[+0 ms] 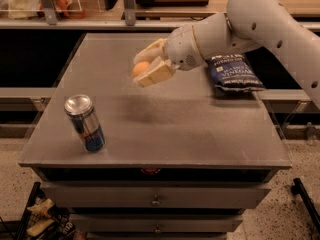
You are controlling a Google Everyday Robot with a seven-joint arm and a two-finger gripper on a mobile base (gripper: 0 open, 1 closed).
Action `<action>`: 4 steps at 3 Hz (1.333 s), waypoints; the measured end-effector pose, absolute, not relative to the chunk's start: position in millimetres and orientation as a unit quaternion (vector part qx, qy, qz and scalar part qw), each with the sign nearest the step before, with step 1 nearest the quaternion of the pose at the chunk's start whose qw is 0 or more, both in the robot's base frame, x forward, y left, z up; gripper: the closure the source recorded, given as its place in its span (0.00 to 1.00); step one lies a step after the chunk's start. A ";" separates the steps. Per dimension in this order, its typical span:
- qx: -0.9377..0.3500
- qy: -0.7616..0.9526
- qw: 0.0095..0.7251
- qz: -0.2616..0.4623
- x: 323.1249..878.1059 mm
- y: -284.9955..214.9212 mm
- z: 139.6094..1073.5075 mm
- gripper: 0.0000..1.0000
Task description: Move orange near redbull can
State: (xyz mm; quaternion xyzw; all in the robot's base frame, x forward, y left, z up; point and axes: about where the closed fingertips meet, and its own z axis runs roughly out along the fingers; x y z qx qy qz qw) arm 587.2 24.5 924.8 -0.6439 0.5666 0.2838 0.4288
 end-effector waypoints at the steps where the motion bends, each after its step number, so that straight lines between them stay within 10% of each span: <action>1: -0.660 0.557 0.411 0.293 561.5 32.6 926.8 1.00; 4: -0.697 0.524 0.332 0.360 503.4 65.8 894.1 1.00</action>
Offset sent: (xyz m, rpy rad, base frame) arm -0.0807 0.0282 -0.0040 -0.0590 0.0921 0.1856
